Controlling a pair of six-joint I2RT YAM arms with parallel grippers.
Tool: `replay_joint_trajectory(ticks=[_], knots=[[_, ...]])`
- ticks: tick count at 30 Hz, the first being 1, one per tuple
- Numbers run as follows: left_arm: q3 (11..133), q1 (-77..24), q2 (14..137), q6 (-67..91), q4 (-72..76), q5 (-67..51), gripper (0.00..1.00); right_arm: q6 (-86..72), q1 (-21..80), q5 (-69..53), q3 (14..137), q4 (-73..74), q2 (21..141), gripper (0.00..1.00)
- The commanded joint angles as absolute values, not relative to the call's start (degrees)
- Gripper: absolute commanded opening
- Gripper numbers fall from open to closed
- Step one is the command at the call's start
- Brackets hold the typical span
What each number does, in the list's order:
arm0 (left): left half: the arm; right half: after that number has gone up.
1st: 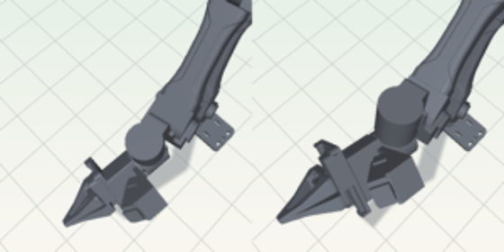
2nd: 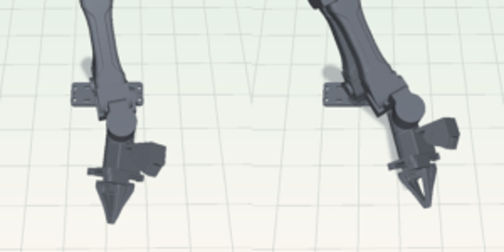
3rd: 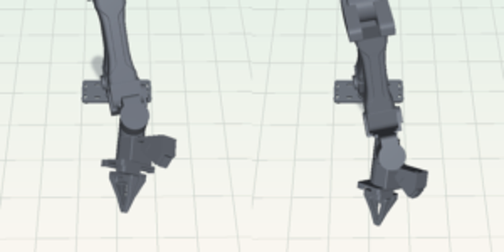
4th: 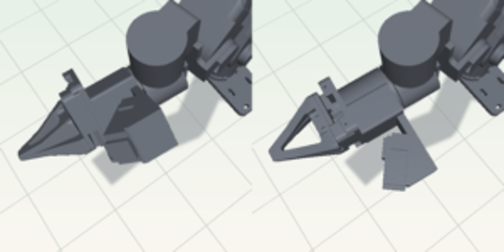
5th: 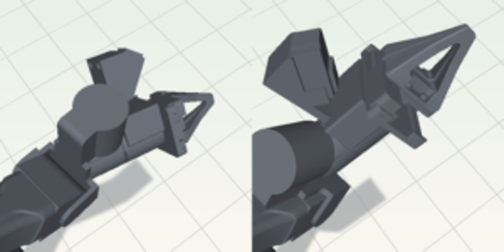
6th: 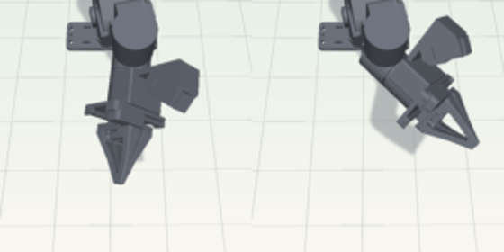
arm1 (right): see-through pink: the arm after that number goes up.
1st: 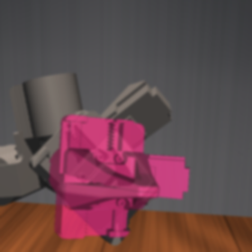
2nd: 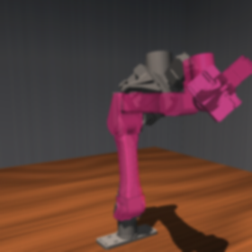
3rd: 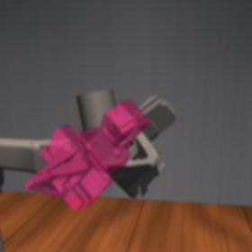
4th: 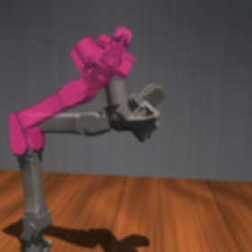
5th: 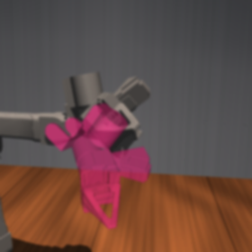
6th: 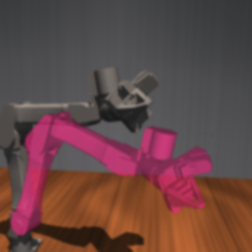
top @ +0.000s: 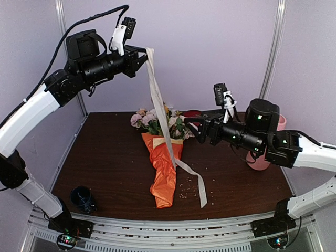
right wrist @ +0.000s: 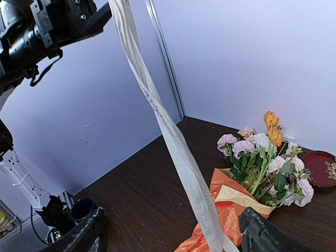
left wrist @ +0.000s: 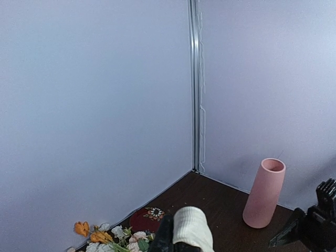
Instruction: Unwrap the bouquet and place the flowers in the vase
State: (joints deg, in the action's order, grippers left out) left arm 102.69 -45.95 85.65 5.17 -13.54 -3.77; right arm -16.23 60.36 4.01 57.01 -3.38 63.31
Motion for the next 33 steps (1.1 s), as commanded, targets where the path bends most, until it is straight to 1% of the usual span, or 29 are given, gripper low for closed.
replay_joint_trajectory(ticks=[1, 9, 15, 26, 33], knots=[[104.3, -46.1, 82.7, 4.6, -11.5, -6.5, 0.0, -13.2, 60.5, 3.1, 55.9, -11.5, 69.5, 0.85], [103.6, -46.1, 80.8, 3.9, -11.5, -6.9, 0.0, -11.3, 60.5, 2.6, 55.4, -18.6, 78.4, 0.84], [104.5, -46.1, 79.8, 3.3, -11.2, -7.4, 0.0, -11.4, 60.5, 6.0, 54.1, -24.0, 82.5, 0.9], [103.9, -46.1, 78.1, 3.5, -10.4, -8.4, 0.0, -10.0, 60.6, 7.1, 61.6, -24.5, 90.4, 0.96], [102.9, -46.1, 77.3, 3.6, -9.9, -8.9, 0.0, -9.3, 60.6, 10.1, 65.6, -24.6, 94.6, 0.97]])
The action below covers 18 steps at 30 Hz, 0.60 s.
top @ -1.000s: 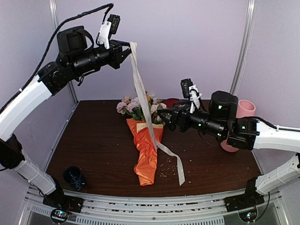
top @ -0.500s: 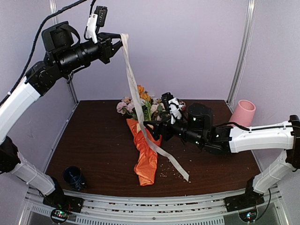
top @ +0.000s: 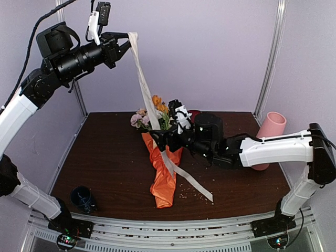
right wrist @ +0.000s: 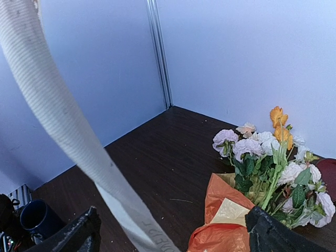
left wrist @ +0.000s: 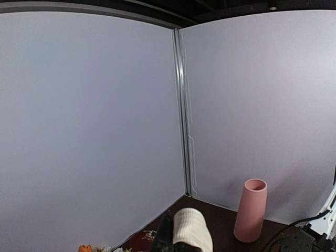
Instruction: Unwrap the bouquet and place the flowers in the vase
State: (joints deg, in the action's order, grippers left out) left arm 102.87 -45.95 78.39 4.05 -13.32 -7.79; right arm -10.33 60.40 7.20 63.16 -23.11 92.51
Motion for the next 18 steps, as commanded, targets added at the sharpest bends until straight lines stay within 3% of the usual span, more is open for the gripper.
replay_joint_trajectory(ticks=[1, 7, 11, 18], knots=[[102.9, -46.1, 77.1, 3.6, -9.9, -8.9, 0.0, -9.2, 60.6, 10.3, 66.2, -24.7, 95.3, 0.96], [102.5, -46.1, 76.5, 3.8, -9.9, -9.0, 0.0, -8.7, 60.5, 9.7, 68.6, -26.2, 98.0, 0.91], [102.0, -46.1, 76.0, 3.5, -9.9, -8.8, 0.0, -9.0, 60.5, 6.3, 70.1, -26.8, 99.2, 0.8], [101.1, -46.1, 75.3, 2.8, -9.9, -7.4, 0.0, -9.8, 60.5, 3.1, 69.4, -27.8, 98.9, 0.36]])
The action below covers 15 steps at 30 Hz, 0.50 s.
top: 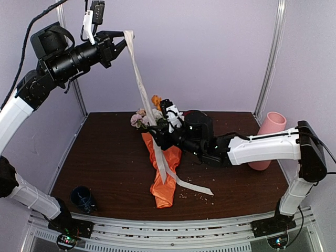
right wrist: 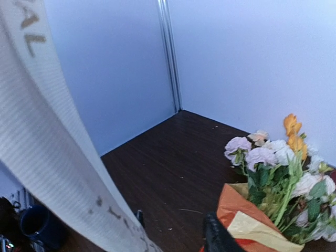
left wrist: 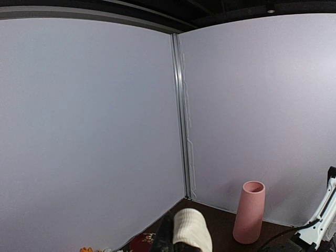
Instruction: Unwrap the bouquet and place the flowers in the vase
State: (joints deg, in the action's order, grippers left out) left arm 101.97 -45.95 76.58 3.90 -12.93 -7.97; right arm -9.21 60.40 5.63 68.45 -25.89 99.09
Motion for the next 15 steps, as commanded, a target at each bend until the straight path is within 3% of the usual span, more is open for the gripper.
replay_joint_trajectory(ticks=[1, 7, 15], knots=[[100.9, -46.1, 75.2, 2.7, -9.9, -7.1, 0.0, -10.0, 60.6, 2.9, 69.1, -27.7, 98.7, 0.31], [98.6, -46.1, 74.3, 2.5, -9.2, -4.5, 0.0, -10.9, 60.6, 4.5, 66.2, -26.8, 95.1, 0.0], [87.6, -46.0, 72.8, 1.9, -7.3, 9.7, 0.0, -12.7, 60.6, 5.2, 56.8, -20.9, 81.5, 0.0]])
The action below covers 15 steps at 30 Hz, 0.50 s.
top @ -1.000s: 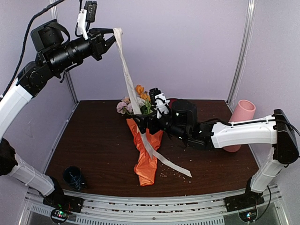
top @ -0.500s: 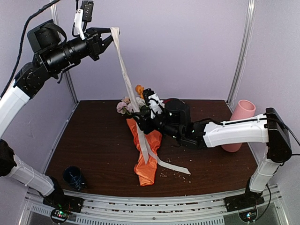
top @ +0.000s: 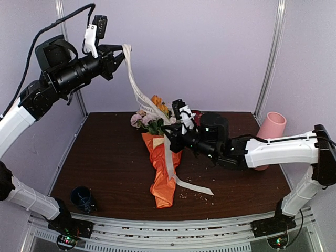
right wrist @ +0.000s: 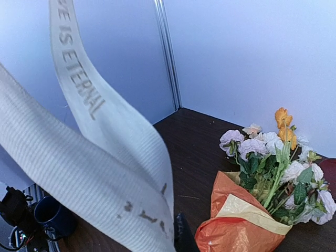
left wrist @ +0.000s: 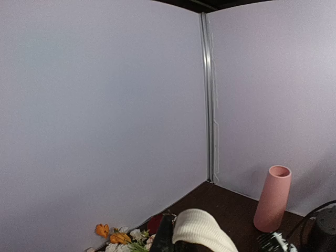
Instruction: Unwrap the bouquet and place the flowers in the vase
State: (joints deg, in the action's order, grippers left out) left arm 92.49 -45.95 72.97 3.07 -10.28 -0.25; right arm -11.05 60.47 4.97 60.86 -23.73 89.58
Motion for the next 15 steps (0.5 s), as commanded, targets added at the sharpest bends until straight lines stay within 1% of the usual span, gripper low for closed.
replay_joint_trajectory(ticks=[1, 4, 7, 10, 13, 15], knots=[[86.6, -45.7, 73.5, 2.2, -7.4, 11.6, 0.0, -13.0, 60.7, 4.4, 55.8, -19.8, 79.7, 0.0], [84.3, -43.9, 76.5, 5.1, -6.6, 12.7, 0.0, -13.8, 60.7, 0.8, 53.7, -16.0, 74.7, 0.0], [82.5, -41.0, 80.3, 10.2, -4.7, 9.2, 0.0, -14.3, 61.0, -1.8, 53.6, -12.5, 71.1, 0.0], [82.4, -39.4, 85.3, 14.6, -3.7, 3.6, 0.0, -13.9, 61.4, -3.8, 54.6, -9.5, 68.7, 0.0], [82.8, -39.3, 89.8, 16.5, -3.5, 2.1, 0.0, -13.1, 61.5, -6.0, 56.3, -6.3, 67.8, 0.0], [82.3, -39.1, 91.2, 18.4, -2.8, 2.1, 0.0, -12.8, 61.7, -5.2, 56.9, -4.8, 67.6, 0.0]])
